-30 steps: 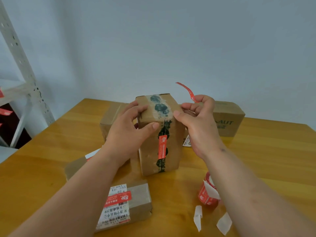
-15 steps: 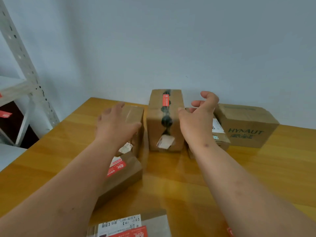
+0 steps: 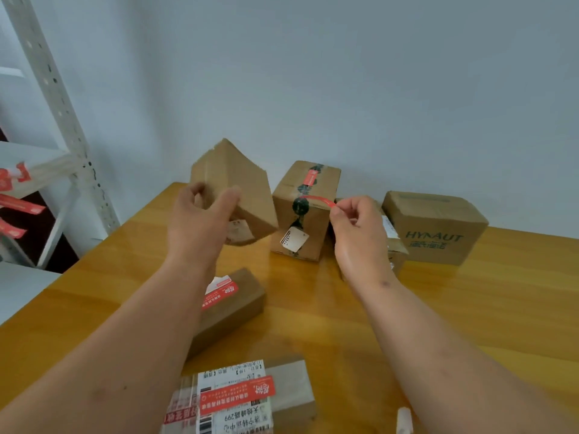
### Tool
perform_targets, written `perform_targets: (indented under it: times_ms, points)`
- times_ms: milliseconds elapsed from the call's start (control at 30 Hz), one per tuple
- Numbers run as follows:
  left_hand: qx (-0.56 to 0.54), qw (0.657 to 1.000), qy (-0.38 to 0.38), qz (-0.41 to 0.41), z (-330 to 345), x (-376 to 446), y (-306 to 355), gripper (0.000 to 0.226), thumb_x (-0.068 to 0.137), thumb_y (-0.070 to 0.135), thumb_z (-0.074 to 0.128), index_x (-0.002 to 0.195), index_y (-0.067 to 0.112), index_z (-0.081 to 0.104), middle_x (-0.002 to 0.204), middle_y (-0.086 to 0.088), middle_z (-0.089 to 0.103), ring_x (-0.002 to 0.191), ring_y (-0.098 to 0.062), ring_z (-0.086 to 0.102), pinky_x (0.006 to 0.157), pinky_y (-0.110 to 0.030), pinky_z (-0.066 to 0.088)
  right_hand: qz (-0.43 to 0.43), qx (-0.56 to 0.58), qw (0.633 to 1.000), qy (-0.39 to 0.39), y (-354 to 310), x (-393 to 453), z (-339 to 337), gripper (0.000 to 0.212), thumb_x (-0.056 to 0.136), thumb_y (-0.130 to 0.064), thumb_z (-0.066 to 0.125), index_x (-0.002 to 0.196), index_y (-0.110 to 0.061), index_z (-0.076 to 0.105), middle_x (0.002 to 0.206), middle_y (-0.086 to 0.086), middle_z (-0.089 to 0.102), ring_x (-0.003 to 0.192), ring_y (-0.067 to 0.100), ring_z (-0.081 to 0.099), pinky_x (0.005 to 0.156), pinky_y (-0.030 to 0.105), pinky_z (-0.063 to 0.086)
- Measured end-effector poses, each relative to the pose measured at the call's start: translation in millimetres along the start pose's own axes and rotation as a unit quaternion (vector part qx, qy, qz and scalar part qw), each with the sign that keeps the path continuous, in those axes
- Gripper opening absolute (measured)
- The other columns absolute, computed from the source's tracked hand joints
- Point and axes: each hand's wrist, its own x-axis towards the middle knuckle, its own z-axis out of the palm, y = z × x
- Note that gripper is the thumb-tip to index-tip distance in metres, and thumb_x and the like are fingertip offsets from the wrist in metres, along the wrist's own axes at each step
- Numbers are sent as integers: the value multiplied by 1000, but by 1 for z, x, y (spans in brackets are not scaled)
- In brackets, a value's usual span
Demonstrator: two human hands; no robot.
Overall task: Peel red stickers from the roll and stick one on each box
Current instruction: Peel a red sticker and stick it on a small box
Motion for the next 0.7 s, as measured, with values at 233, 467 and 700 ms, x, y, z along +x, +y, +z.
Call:
perform_targets:
  times_ms: [233,467,700]
  points:
    - [-115,981,-136,-81,-5,-55,20,20,87,39,64,96,22,64,80,0,68,79,-19,66,78,-36,53,11,32,999,41,-23,-23,-52,3,95,-26,54,92,-26,52,111,3,54,79,3,50,66,18,36]
    - [232,921,-291,116,11,-102,-2,75,71,40,80,137,40,44,124,13,45,109,-12,51,82,-26,48,35,56,995,81,-20,-45,-99,9,94,-25,54,102,-22,55,116,2,54,88,4,52,64,18,36]
    - [296,854,-396,162,24,-114,-29,101,67,29,85,148,38,25,130,17,39,115,-6,46,95,-28,49,77,-24,996,-26,-9,-54,-120,9,97,-27,49,93,-20,54,91,-3,55,75,6,47,59,23,33]
